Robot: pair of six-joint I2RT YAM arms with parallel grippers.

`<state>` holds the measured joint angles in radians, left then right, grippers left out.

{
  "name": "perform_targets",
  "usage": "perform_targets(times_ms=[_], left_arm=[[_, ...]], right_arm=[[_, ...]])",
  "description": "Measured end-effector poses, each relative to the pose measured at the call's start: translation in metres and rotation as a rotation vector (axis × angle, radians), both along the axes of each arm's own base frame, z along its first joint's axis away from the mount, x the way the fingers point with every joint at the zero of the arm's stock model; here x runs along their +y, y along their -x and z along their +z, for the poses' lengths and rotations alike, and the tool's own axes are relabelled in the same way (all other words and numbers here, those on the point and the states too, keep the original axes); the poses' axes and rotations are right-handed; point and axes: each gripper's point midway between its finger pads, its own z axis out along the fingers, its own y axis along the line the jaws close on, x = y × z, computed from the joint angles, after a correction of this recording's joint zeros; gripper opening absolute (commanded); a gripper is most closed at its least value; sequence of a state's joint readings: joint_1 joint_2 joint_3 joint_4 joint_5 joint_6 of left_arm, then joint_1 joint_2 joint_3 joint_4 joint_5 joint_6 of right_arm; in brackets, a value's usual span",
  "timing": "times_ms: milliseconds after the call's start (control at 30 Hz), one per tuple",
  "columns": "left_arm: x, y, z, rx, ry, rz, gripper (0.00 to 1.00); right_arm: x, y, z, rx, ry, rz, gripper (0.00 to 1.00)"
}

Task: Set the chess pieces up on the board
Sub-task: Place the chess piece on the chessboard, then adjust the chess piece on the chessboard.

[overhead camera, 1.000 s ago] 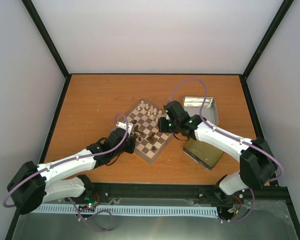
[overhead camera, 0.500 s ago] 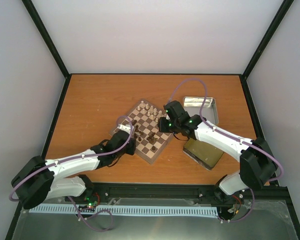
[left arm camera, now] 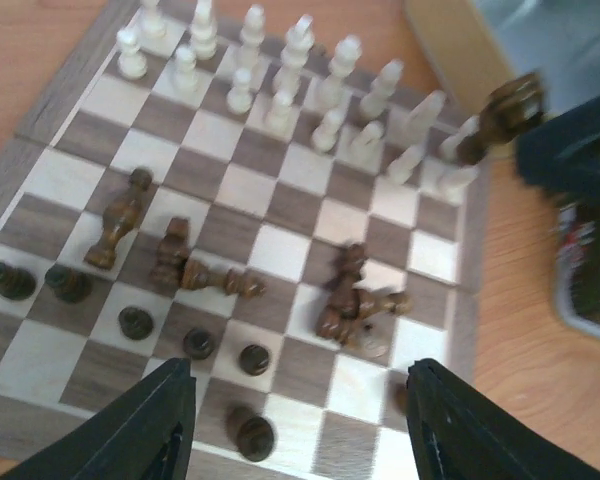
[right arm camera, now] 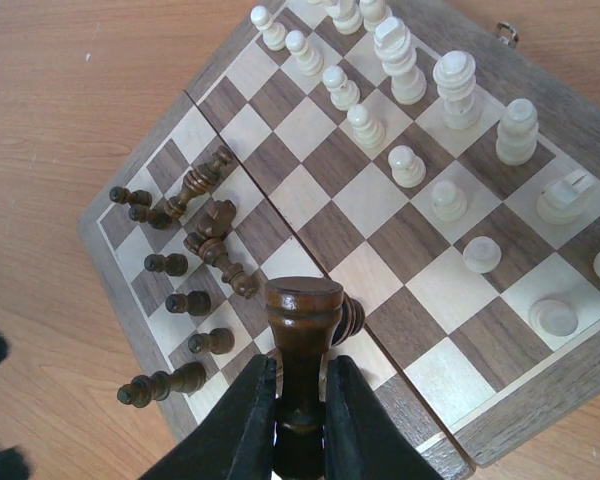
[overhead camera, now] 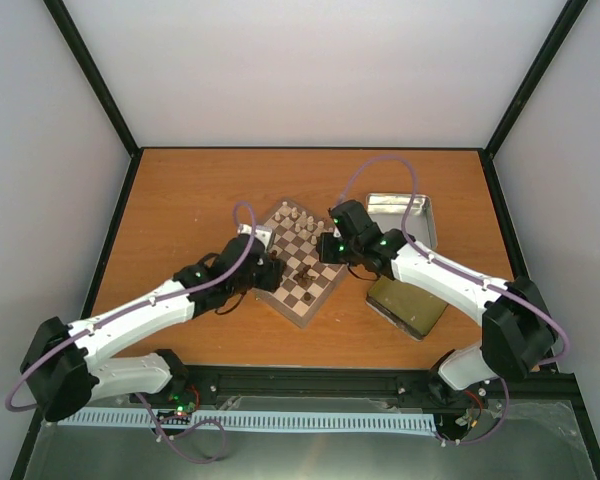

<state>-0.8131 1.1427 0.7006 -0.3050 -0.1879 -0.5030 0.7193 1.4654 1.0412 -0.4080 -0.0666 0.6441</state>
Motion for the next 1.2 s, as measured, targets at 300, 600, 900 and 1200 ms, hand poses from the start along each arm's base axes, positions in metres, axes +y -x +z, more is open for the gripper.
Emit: perform_targets(times_ms=[300,600,900,1200], left_arm=[[-0.009,0.011,0.003,0.242,0.032,-0.084,0.56],[-0.003,0.031,-0.036,0.43,-0.047,-0.109,0.48],[-0.002,0.019,-0.044,0.442,-0.078,-0.078,0.39],[0.002,0.013,-0.053,0.456,-0.104,-0.051,0.39]], right_arm=[[-0.006,0.0,0.003,-0.011,-0.002,-0.01,0.13],[-0.009,0.003,-0.003,0.001,0.007,-0.012,0.13],[-0.01,0.003,-0.004,0.001,0.008,-0.012,0.13],[-0.009,0.002,-0.003,-0.004,0.007,-0.014,0.13]])
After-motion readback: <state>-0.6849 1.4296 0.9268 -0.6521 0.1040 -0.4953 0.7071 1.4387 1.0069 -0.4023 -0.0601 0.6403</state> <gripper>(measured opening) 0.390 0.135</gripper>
